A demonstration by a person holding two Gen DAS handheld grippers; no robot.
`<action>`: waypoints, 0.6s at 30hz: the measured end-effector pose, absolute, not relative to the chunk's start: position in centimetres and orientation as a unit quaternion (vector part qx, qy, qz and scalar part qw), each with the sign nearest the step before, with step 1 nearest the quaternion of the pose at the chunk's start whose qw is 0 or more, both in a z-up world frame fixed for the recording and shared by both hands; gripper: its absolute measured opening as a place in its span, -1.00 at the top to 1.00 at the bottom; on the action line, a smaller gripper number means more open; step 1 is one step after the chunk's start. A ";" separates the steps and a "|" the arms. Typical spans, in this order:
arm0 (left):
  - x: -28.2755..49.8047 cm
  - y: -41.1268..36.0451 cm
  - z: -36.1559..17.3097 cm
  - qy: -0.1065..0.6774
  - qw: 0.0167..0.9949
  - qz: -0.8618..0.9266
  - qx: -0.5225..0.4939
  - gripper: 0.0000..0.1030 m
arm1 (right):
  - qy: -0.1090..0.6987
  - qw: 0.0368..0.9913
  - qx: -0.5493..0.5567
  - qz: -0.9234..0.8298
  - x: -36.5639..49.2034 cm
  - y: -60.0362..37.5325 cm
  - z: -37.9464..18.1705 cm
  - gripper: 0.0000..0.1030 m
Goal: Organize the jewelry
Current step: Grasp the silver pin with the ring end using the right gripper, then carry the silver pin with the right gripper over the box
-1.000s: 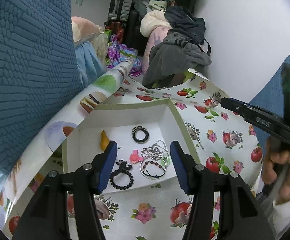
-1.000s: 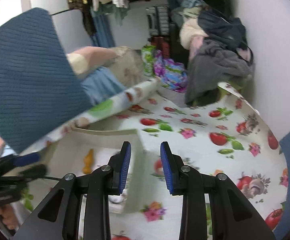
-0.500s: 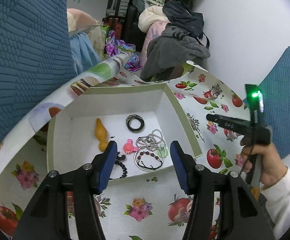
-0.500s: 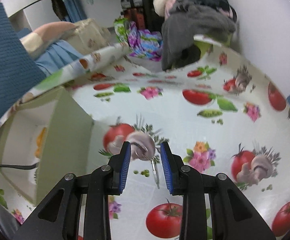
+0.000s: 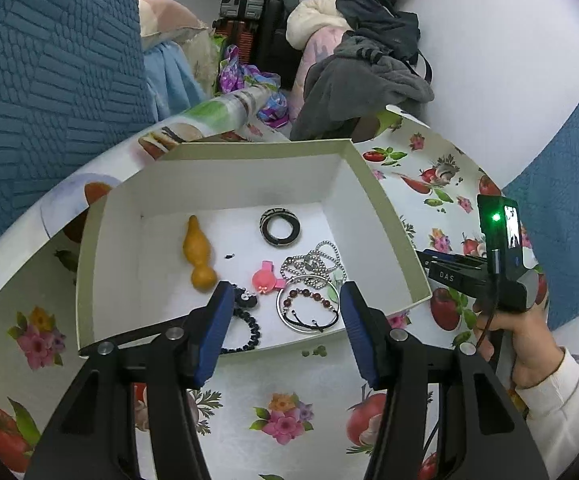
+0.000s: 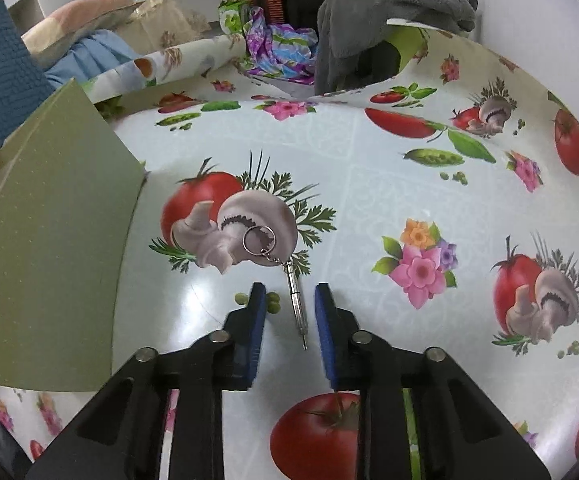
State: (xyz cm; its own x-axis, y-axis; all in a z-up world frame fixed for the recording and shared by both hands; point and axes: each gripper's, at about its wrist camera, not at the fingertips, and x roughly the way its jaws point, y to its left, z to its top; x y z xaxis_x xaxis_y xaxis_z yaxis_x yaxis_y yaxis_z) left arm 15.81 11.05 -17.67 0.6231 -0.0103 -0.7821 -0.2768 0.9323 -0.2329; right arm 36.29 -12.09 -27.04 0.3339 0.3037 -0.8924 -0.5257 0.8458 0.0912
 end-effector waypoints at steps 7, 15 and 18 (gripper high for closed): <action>15.6 11.2 -17.4 0.426 0.885 0.076 -0.169 -0.08 | 0.517 0.813 -0.116 0.241 36.5 -12.2 -27.3 0.94; 15.0 11.8 -15.1 0.409 0.891 0.066 -0.185 -0.08 | 0.492 0.830 -0.101 0.244 35.8 -12.2 -22.7 0.95; 14.9 12.1 -14.1 0.404 0.892 0.062 -0.191 -0.08 | 0.483 0.836 -0.087 0.247 35.4 -12.1 -20.1 0.95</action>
